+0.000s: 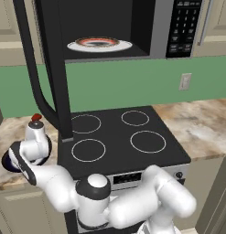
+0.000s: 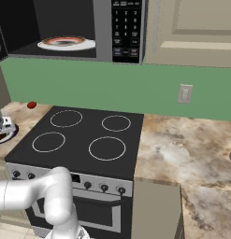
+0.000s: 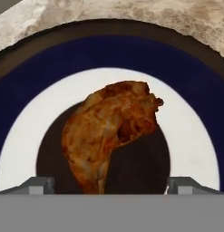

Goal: Pick the chicken drumstick from the counter and place it in the microwave. Then turn on the microwave.

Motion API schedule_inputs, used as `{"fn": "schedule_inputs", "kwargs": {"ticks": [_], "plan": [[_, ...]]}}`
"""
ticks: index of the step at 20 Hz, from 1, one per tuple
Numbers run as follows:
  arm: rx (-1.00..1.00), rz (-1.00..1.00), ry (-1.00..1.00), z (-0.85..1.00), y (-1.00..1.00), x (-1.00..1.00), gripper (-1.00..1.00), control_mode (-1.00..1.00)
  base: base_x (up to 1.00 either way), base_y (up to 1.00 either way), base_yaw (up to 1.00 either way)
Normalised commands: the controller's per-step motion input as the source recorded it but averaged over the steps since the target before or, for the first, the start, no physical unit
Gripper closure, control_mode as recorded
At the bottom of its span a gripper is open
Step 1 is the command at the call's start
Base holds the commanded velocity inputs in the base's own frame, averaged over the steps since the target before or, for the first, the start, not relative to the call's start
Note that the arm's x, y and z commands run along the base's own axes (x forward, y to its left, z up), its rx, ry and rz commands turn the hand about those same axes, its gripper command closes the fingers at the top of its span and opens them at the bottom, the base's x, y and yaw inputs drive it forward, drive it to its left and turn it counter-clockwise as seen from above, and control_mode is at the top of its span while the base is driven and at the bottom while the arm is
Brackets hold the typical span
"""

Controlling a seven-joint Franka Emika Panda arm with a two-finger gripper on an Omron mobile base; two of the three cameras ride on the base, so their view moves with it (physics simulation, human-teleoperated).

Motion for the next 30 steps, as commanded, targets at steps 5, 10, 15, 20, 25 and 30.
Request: {"fn": "schedule_inputs", "kwargs": {"ticks": [5, 10, 15, 20, 25, 30], "plan": [[-0.01, 0.00, 0.08, -0.21, 0.18, 0.22, -1.00, -1.00, 0.00, 0.00, 0.00], [-0.06, -0.01, 0.11, -0.33, 0.25, 0.09, 1.00, -1.00, 0.00, 0.00, 0.00], [-0.06, -0.02, 0.03, -0.27, 0.01, -0.02, 1.00, -1.00, 0.00, 0.00, 0.00], [-0.02, -0.03, 0.00, -0.08, 0.00, -0.13, 1.00, -1.00, 0.00, 0.00, 0.00], [0.00, -0.01, 0.00, 0.00, -0.20, -0.30, 1.00, -1.00, 0.00, 0.00, 0.00], [0.00, -0.02, 0.00, 0.01, -0.59, -0.15, 1.00, -1.00, 0.00, 0.00, 0.00]]}}
